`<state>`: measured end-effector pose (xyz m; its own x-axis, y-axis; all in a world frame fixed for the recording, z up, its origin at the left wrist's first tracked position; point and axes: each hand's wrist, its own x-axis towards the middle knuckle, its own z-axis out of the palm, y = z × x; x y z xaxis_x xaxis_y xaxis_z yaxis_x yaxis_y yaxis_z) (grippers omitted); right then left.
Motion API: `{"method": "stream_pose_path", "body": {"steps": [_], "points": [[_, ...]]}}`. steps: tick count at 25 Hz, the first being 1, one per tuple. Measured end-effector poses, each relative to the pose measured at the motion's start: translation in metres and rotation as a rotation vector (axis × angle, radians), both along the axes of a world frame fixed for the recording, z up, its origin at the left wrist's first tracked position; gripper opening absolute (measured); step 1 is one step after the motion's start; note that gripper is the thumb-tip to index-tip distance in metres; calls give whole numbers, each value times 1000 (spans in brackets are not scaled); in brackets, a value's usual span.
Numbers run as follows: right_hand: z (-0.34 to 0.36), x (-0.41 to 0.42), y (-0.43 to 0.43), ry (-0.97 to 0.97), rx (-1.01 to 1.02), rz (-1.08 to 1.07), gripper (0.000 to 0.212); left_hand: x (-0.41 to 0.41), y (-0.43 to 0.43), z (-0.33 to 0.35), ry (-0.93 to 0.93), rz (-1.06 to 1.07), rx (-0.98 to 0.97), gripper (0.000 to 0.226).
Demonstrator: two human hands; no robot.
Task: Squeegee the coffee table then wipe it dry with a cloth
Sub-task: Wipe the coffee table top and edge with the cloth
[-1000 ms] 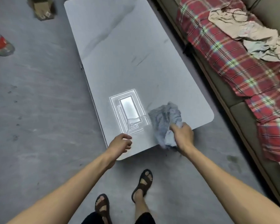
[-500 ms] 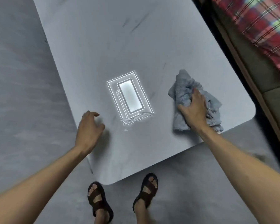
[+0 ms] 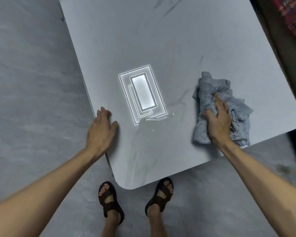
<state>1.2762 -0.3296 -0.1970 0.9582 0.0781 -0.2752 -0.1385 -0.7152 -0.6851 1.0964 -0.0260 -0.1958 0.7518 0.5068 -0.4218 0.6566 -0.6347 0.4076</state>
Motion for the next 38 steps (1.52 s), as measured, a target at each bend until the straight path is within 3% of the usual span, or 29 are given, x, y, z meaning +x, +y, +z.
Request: {"method": "stream_pose_path", "body": {"steps": [4,6,8,10,13,15,21,25,33,38], "points": [[3,-4,3,-65,-25,199,72,-7,3,-3,-36,23,-7,50],[8,10,-4,-162,-180,368,65,-7,5,-3,-39,24,2,53],[9,23,-13,-204,-346,492,74,-7,5,-3,-45,12,5,52],[2,26,-15,-194,-413,484,86,-8,4,-4,-42,4,4,48],[-10,25,-6,-252,-443,404,65,-9,3,-8,-20,0,3,45],[-13,24,6,-241,-419,355,55,-10,4,-10,-20,-7,2,46],[-13,6,35,-185,-167,273,55,-12,8,-11,-24,9,-33,52],[-5,0,48,-81,-79,261,65,-14,8,-11,-33,15,-72,49],[4,-28,102,55,0,460,71,-17,16,-8,-99,129,-175,34],[7,-41,130,71,1,637,61,-18,20,-5,-133,224,-268,31]]}}
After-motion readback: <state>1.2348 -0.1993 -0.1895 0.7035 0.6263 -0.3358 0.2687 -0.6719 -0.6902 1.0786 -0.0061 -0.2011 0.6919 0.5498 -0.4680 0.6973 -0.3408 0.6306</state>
